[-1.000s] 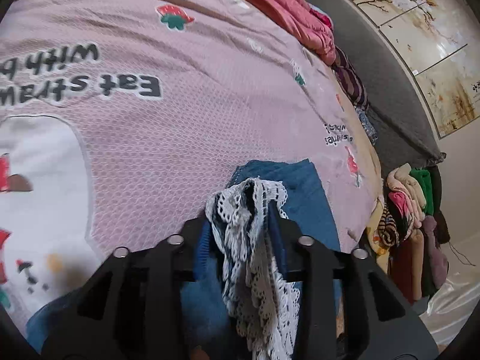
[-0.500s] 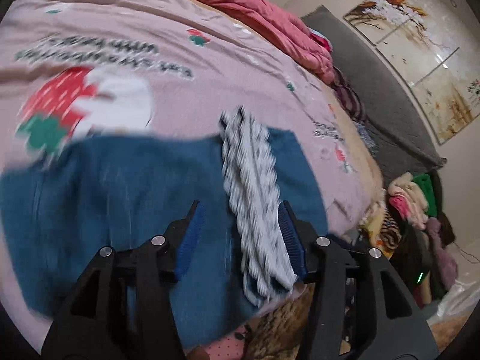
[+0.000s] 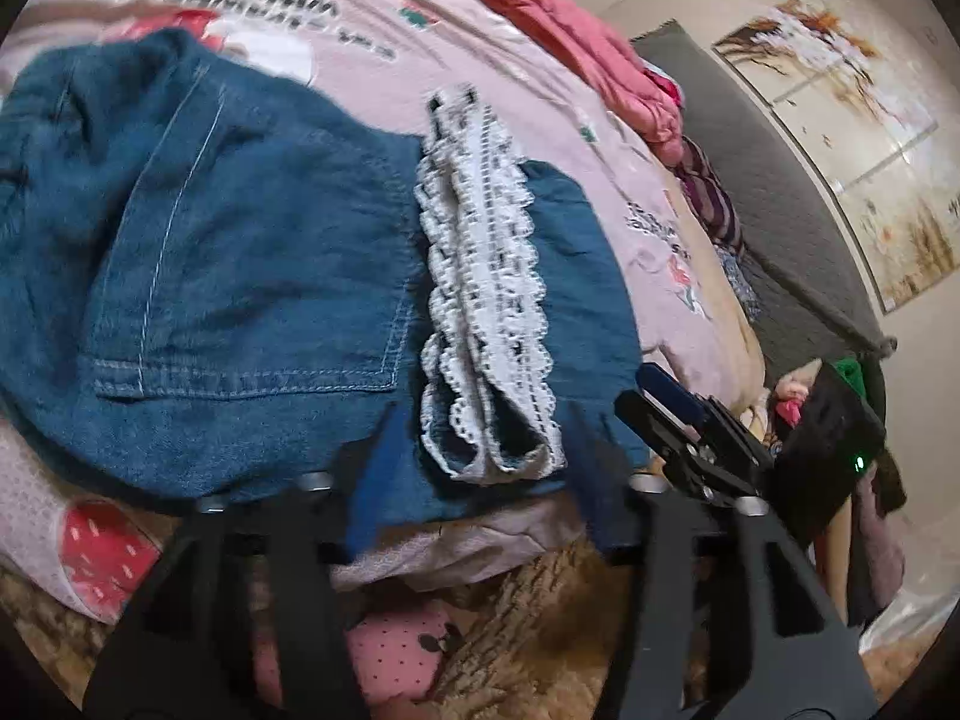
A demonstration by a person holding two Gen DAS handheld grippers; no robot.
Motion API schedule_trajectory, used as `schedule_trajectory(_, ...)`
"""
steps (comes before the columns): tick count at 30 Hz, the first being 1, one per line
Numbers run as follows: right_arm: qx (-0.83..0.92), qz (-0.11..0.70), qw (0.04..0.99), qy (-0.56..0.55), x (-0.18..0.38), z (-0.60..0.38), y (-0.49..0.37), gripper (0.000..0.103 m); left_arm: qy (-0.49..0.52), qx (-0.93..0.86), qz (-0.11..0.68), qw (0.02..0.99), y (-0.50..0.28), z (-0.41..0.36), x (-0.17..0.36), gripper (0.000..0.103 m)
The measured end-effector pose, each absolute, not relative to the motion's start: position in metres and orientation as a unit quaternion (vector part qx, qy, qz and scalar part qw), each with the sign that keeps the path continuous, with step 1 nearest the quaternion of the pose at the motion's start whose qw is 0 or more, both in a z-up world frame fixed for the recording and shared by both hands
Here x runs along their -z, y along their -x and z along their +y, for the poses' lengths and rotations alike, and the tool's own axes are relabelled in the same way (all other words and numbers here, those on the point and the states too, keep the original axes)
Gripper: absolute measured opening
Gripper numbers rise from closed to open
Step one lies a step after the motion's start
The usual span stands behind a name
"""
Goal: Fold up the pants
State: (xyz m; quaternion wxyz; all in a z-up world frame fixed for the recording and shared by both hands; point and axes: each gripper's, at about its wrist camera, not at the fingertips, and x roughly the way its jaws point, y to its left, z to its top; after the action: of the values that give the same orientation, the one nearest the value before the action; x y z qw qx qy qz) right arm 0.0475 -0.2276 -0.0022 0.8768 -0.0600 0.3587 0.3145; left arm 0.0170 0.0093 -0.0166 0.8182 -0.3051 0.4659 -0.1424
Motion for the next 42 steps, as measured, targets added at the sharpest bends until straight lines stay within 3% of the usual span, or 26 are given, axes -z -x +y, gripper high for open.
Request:
schedule_trajectory(4, -0.321, 0.350, 0.878, 0.063, 0.000, -0.225, -0.045, 0.052, 0.297, 0.129, 0.470, 0.821, -0.020, 0.003, 0.022, 0.050)
schedule_trajectory(5, -0.321, 0.349, 0.878, 0.065, 0.000, -0.224, -0.046, 0.052, 0.297, 0.128, 0.471, 0.820, -0.020, 0.003, 0.023, 0.044)
schedule_trajectory(6, -0.322, 0.348, 0.878, 0.066, 0.000, -0.223, -0.046, 0.052, 0.299, 0.132, 0.473, 0.818, -0.022, 0.002, 0.025, 0.024)
schedule_trajectory(7, -0.323, 0.349, 0.877, 0.068, 0.001, -0.222, -0.047, 0.052, 0.299, 0.135, 0.476, 0.816, -0.022, 0.001, 0.026, 0.017)
schedule_trajectory(11, -0.318, 0.363, 0.872, 0.079, 0.009, -0.219, -0.051, 0.053, 0.291, 0.134, 0.477, 0.818, -0.019, 0.000, 0.023, 0.008)
schedule_trajectory(28, -0.299, 0.364, 0.872, 0.132, 0.030, -0.209, -0.036, 0.060, 0.245, 0.117, 0.481, 0.834, -0.007, -0.004, 0.031, 0.019)
schedule_trajectory(42, -0.291, 0.371, 0.878, 0.083, -0.001, -0.232, -0.043, 0.060, 0.203, 0.115, 0.470, 0.851, -0.005, -0.018, 0.026, 0.027)
